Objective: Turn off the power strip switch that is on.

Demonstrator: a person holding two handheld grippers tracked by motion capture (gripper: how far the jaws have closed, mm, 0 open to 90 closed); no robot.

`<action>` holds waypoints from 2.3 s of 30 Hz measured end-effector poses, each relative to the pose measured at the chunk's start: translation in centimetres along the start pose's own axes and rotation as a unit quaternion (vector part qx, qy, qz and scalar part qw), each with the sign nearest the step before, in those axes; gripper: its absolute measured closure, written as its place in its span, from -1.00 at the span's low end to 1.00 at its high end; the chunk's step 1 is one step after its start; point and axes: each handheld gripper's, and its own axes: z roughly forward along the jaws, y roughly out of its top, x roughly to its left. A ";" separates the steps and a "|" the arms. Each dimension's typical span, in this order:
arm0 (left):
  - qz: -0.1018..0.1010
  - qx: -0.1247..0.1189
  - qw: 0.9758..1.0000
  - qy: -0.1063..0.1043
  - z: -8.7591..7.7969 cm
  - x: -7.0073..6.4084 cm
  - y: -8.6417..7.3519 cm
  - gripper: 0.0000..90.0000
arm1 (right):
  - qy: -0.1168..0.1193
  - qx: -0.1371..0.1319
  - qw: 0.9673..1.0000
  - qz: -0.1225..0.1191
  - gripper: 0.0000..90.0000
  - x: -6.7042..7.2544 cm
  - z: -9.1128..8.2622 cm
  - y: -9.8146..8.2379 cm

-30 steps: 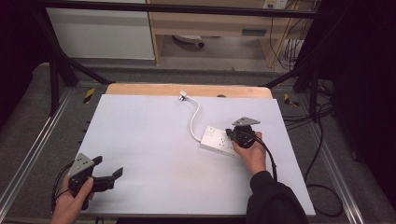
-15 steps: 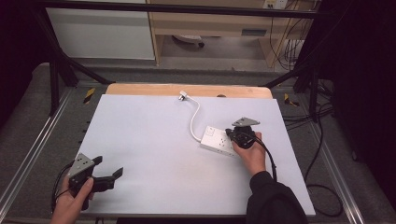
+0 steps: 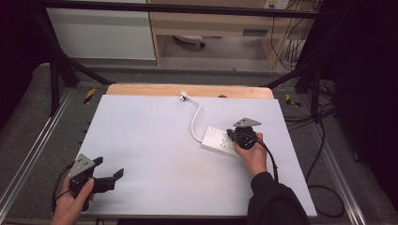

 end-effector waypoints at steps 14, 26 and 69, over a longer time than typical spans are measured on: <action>0.001 0.000 1.000 0.000 0.0 0.0 0.0 -0.85 | 0.002 -0.001 1.000 0.005 1.00 0.0 0.0 0.0; 0.002 0.000 1.000 0.000 0.0 0.0 0.0 -0.85 | 0.001 0.003 1.000 0.010 1.00 0.0 0.1 0.0; 0.003 0.001 1.000 0.001 0.0 0.0 0.0 -0.85 | 0.019 -0.019 0.999 0.030 0.10 0.4 -1.5 1.0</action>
